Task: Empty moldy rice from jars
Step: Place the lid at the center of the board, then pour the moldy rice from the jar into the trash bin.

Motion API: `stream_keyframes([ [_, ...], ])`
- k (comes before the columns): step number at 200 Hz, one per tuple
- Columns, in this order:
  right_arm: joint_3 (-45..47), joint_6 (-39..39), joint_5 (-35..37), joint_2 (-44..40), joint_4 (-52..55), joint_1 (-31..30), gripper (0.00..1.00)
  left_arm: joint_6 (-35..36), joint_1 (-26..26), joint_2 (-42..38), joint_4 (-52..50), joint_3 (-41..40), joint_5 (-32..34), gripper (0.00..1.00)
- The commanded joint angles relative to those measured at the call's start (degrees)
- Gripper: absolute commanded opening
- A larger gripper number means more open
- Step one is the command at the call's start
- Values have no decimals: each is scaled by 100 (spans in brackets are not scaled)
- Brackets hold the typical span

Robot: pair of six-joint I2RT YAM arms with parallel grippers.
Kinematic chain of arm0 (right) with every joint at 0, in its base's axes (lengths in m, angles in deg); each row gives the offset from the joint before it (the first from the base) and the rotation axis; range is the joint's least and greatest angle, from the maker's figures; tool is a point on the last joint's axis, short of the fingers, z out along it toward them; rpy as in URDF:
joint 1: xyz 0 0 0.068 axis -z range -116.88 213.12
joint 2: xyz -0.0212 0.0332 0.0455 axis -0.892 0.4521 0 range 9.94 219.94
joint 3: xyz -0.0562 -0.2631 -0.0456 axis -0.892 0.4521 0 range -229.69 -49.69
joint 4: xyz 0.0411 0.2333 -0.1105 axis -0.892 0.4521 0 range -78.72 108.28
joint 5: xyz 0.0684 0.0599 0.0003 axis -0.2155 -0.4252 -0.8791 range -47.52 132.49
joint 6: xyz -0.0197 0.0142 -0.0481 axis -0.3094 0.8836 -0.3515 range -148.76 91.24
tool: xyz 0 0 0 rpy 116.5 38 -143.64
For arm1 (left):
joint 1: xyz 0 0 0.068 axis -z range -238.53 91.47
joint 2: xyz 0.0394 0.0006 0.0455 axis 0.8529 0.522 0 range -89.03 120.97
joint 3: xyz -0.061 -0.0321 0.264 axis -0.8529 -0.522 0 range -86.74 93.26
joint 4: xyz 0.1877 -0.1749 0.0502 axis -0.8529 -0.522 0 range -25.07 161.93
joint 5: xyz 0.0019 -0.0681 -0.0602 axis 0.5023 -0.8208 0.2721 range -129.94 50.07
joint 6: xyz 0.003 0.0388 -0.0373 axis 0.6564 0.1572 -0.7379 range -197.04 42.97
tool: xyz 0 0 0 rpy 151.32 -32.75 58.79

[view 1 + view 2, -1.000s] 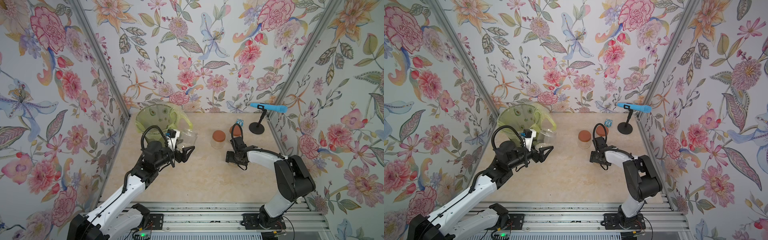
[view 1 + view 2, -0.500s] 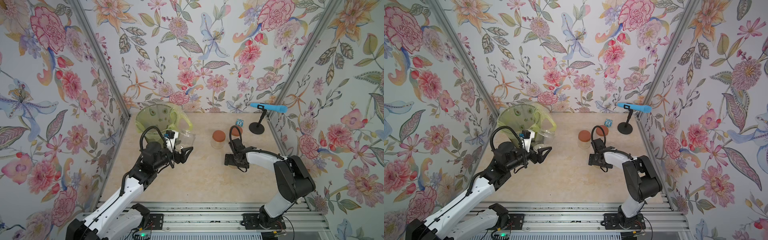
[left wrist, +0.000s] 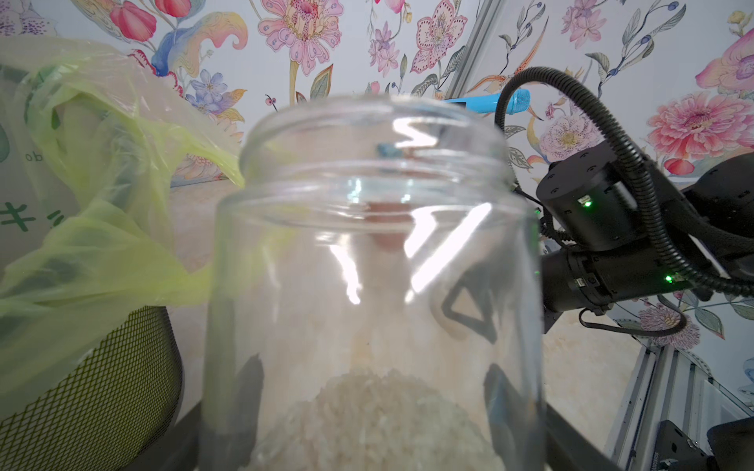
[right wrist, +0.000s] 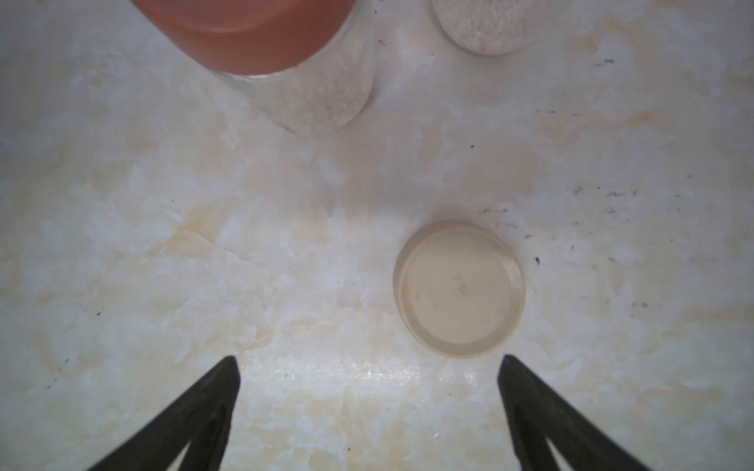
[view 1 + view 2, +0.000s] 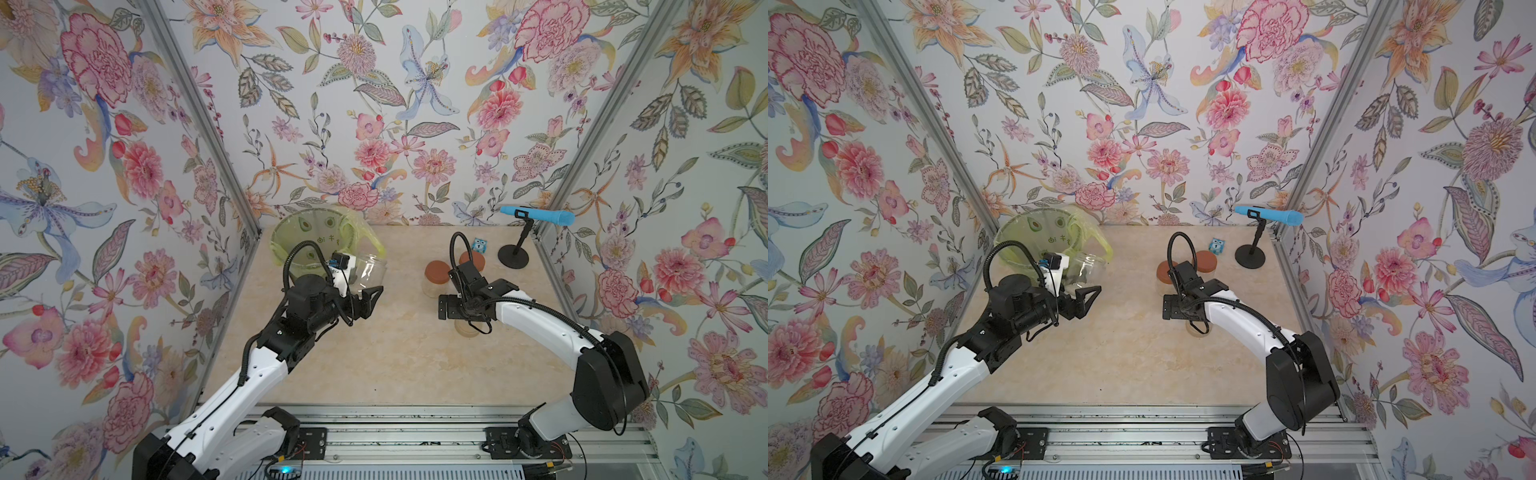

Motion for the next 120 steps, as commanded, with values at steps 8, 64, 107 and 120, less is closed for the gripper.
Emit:
stream_keyframes([
  [8,-646,-181,-525,-160,392,-25,100,128,-48,49,83,545,230,0],
  [64,-1825,-386,-1917,254,419,68,100,946,-47,309,-815,1356,612,0],
  [107,-2772,-263,-2873,686,419,79,100,997,-49,328,-904,1621,835,0],
  [120,-3083,-184,-3057,838,419,59,100,896,-54,282,-811,1588,878,0],
])
